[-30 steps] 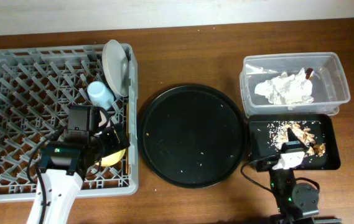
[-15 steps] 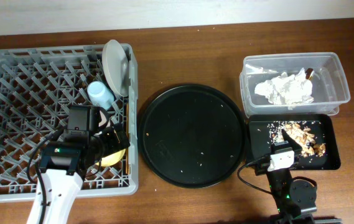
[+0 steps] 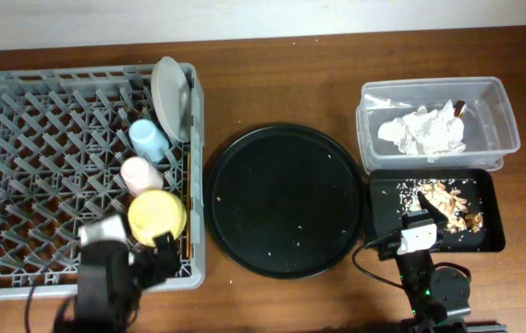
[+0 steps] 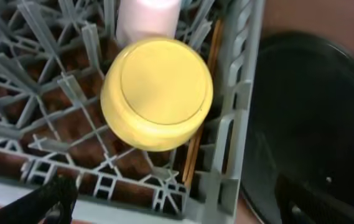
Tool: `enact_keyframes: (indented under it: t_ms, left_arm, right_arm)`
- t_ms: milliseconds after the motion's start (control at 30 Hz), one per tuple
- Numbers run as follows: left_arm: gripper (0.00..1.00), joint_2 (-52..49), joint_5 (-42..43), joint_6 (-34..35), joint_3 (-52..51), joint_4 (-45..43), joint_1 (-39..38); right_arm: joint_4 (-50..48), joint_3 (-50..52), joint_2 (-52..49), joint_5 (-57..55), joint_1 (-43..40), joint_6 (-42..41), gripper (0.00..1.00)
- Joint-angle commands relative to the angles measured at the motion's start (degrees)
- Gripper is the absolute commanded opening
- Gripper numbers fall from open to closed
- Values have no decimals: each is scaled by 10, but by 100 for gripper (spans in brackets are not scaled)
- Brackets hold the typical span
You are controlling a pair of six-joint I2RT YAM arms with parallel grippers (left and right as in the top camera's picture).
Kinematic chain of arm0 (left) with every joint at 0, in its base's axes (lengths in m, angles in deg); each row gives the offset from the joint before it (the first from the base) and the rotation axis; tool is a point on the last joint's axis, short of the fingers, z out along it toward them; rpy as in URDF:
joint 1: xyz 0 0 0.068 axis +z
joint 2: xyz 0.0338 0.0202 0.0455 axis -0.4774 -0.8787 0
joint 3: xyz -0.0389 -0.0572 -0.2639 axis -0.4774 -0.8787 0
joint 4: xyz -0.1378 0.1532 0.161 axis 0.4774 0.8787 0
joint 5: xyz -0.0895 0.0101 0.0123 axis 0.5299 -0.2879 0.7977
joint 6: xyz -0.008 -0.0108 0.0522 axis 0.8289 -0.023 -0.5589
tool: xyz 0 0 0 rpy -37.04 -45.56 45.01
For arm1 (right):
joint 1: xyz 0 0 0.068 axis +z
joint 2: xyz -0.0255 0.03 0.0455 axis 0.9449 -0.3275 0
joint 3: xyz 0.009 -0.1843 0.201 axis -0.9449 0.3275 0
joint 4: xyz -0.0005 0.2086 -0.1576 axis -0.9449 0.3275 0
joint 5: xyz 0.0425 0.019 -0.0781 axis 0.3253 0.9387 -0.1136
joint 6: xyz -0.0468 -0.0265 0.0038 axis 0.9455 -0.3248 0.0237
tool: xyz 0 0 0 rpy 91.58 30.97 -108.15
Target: Sort waste into correct bins and load items into the dishwasher rack
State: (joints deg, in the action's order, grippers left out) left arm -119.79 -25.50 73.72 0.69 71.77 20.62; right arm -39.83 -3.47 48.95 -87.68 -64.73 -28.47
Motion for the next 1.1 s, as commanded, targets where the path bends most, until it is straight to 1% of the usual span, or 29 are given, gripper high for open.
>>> enact_keyframes:
  t_ms: [0,67,100,133,200,267,333,467,500,600,667,1067]
  left_arm:
    - [99,166,-17,-1,-100,-43,2]
    - [99,247,-29,-1,-152,-139,13]
    - [99,271,-24,-1,-172,-195,25]
    - [99,289,-13,-1,-197,-271,38]
    - [99,308,2,-8,-245,-396,56]
    - [99,310,23,-36,-287,-478,63]
    - [99,310,33,-51,-332,-527,64]
    - [99,310,45,-148,-383,-516,64]
    - [99,310,49,-208,-383,-509,63]
    - [99,310,53,-320,-383,-508,61]
    - [99,310,52,-332,-383,-508,61]
    - [99,310,52,-332,-383,-509,62]
  right_arm:
    - [2,3,4,5,2,0,99]
    - [2,3,4,5,2,0,99]
    - [2,3,4,5,2,0,99]
    - [2,3,4,5,2,0,99]
    - [2,3,4,5,2,0,99]
    - [2,3,4,5,2,0,99]
    - [2,3,4,5,2,0,99]
    - [2,3,4,5,2,0,99]
    - [2,3,4,5,2,0,99]
    - [2,3,4,5,2,0,99]
    - [2,3,4,5,2,0,99]
    - [2,3,4,5,2,0,99]
